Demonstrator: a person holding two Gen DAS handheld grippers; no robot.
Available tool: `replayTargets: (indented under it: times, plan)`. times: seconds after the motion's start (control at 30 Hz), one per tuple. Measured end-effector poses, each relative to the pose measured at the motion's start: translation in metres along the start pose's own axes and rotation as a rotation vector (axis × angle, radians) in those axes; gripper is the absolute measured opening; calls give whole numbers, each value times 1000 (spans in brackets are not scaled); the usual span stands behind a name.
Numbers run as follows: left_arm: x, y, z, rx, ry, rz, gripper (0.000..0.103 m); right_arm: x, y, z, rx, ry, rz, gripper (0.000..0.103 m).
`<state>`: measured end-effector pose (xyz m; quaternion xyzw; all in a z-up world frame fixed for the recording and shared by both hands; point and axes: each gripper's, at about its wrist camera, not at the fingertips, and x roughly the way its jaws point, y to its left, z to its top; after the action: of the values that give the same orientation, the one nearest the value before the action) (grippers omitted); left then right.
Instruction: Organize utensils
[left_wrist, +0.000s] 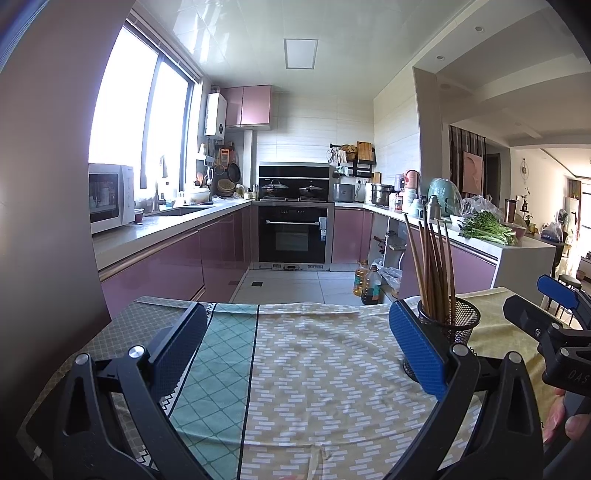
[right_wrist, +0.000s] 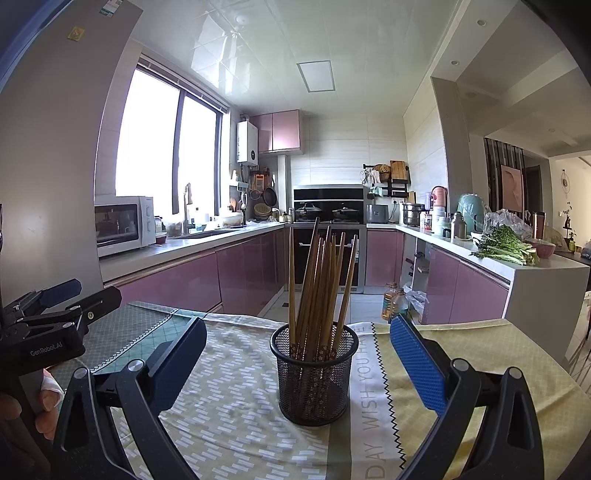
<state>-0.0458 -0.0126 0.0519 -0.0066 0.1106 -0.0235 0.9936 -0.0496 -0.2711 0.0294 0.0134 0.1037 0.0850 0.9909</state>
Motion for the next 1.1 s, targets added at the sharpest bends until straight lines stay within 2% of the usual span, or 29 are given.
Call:
replayTargets:
  times: [1.1]
  plan:
    - [3,3,-1,1,10,5,97,0,3,-1,9,0,3,96]
